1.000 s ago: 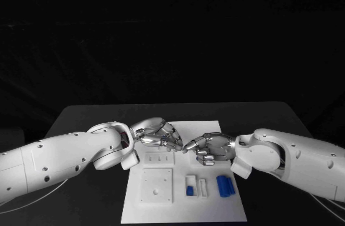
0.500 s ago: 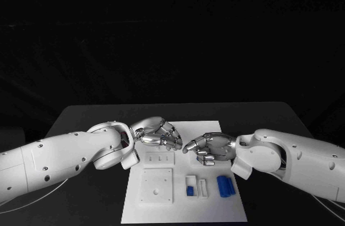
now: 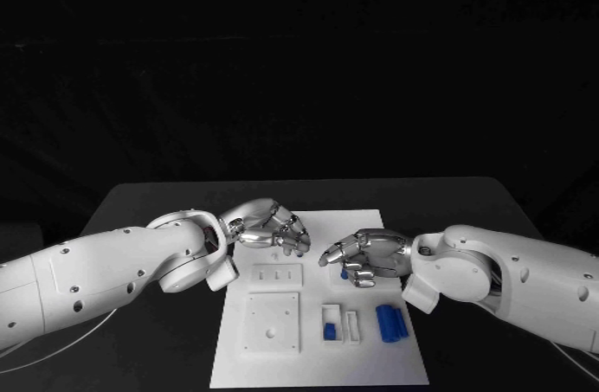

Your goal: Assemble the parts on the task board

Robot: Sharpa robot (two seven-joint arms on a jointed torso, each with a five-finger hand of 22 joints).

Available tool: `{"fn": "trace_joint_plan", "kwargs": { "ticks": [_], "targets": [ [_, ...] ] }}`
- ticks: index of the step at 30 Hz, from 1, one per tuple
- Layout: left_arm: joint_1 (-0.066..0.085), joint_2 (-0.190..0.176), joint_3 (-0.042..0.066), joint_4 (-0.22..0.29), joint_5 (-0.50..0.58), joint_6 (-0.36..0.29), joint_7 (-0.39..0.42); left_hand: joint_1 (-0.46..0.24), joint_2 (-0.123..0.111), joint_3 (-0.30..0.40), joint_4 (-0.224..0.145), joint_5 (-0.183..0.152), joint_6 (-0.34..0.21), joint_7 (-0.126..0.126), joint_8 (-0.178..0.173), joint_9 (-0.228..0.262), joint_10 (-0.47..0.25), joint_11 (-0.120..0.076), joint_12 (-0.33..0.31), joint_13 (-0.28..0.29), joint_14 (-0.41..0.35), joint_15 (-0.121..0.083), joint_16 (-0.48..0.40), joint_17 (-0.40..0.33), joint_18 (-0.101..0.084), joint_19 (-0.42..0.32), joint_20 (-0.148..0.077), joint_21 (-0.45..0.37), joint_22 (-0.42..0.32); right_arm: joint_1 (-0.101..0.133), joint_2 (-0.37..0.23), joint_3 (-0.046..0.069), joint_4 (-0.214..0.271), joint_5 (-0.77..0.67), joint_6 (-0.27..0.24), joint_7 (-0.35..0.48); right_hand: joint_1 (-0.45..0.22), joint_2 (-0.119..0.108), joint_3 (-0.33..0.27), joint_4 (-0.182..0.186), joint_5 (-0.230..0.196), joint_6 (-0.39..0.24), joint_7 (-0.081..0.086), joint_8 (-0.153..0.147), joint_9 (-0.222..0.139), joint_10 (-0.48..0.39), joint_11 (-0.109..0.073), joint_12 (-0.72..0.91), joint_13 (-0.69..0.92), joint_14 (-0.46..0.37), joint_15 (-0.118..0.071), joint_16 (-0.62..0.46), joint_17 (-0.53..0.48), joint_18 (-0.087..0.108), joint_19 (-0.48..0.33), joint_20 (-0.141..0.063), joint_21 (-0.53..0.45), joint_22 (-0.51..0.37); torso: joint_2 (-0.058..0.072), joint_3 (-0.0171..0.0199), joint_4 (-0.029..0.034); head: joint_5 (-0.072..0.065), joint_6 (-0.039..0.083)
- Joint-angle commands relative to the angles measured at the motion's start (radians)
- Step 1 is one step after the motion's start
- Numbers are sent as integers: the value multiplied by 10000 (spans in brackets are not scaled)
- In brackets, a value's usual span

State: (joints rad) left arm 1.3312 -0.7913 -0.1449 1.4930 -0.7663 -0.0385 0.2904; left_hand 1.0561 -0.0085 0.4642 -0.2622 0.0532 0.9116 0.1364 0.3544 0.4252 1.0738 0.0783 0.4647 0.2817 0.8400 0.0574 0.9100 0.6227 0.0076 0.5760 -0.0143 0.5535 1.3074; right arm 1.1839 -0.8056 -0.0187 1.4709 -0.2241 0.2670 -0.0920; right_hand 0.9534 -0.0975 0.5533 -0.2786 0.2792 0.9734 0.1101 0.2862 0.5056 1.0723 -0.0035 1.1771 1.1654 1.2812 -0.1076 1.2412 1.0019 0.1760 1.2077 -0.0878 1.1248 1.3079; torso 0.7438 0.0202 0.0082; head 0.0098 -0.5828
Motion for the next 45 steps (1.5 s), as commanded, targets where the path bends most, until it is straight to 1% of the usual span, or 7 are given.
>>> {"fn": "trace_joint_plan", "kwargs": {
  "ticks": [1, 11, 20, 27, 33, 40, 45],
  "targets": [
    [6, -11, 7, -60, 873, -377, 164, 42, -145, 25, -89, -10, -80, 83, -95, -29, -29, 52, 26, -30, 97, -3, 71, -40, -76, 92, -5, 67, 142, -6, -150, 1, 347, -2315, -984, 654, 76, -115, -59, -70, 41, -145, 49, -49, -10, -16, 58, 17, -12, 47, 5, -39, 14, 858, 31, -94, -13, 154, -20, 3, -10, 9, 12],
    [2, -51, 2, -249, 1803, -772, 218, 86, -359, 64, -131, 3, -270, 190, -234, -95, -199, 137, -56, -115, 130, -16, 90, -124, -76, 140, -23, 62, 131, 9, -902, 14, 1949, -8690, -2794, 1023, 762, -365, -224, -132, -70, -269, 104, -102, 10, 6, 112, 44, -43, 77, 56, -31, 37, 858, 57, -187, -6, 148, -61, 5, -30, 33, 40],
    [-11, -76, -6, -312, 2051, -942, 222, 76, -391, 66, -120, 7, -285, 200, -247, -100, -218, 149, -65, -129, 133, -15, 92, -141, -76, 154, -26, 65, 130, 8, -1055, -12, 2585, -12500, -3829, 478, 1503, -687, -35, -106, -540, -214, 69, -93, 24, 56, 77, 9, -131, 123, 24, -87, 13, 858, 77, -181, -50, 117, -201, 7, -96, 113, -68],
    [-110, -100, -9, -339, 2104, -966, 210, 65, -403, 71, -103, 8, -299, 206, -258, -105, -224, 154, -68, -138, 139, -16, 95, -153, -76, 167, -30, 66, 129, 3, -1079, -360, 3141, -14146, -4246, -376, 1319, -1054, 258, 90, -1352, -149, 62, -120, -44, 144, 73, -17, -212, 193, 19, -144, -21, 858, 192, -71, -101, 60, -277, 29, -123, 178, -302],
    [-128, -122, -10, -376, 2151, -999, 190, 38, -417, 71, -74, 7, -303, 208, -263, -107, -228, 159, -68, -148, 150, -18, 102, -167, -76, 181, -32, 67, 127, -7, -1007, -724, 3519, -14701, -4164, -1149, 947, -1397, 478, 676, -2111, -116, 60, -146, -114, 191, 69, -31, -262, 241, 21, -177, -42, 858, 269, -21, -150, 22, -326, 33, -185, 257, -554],
    [-139, -118, -12, -413, 2200, -1016, 162, 12, -429, 70, -48, 7, -305, 207, -266, -109, -229, 160, -68, -156, 159, -21, 108, -178, -76, 193, -36, 67, 125, -40, -808, -1066, 3702, -15027, -3932, -1920, 824, -1638, 724, 1226, -2272, -155, 74, -194, -192, 246, 82, -21, -294, 289, 34, -181, -47, 858, 328, -6, -164, 18, -336, 31, -165, 254, -718],
    [-165, -92, -13, -445, 2238, -1010, 159, -17, -444, 67, -21, 7, -306, 208, -269, -110, -231, 161, -67, -164, 166, -24, 113, -190, -76, 202, -39, 65, 122, -175, -617, -1197, 3606, -15266, -3961, -2351, 584, -1881, 742, 1641, -2303, -268, 108, -247, -230, 232, 114, -39, -317, 293, 64, -189, -49, 858, 335, -6, -181, 14, -358, 23, -172, 262, -846]
  ]
}}
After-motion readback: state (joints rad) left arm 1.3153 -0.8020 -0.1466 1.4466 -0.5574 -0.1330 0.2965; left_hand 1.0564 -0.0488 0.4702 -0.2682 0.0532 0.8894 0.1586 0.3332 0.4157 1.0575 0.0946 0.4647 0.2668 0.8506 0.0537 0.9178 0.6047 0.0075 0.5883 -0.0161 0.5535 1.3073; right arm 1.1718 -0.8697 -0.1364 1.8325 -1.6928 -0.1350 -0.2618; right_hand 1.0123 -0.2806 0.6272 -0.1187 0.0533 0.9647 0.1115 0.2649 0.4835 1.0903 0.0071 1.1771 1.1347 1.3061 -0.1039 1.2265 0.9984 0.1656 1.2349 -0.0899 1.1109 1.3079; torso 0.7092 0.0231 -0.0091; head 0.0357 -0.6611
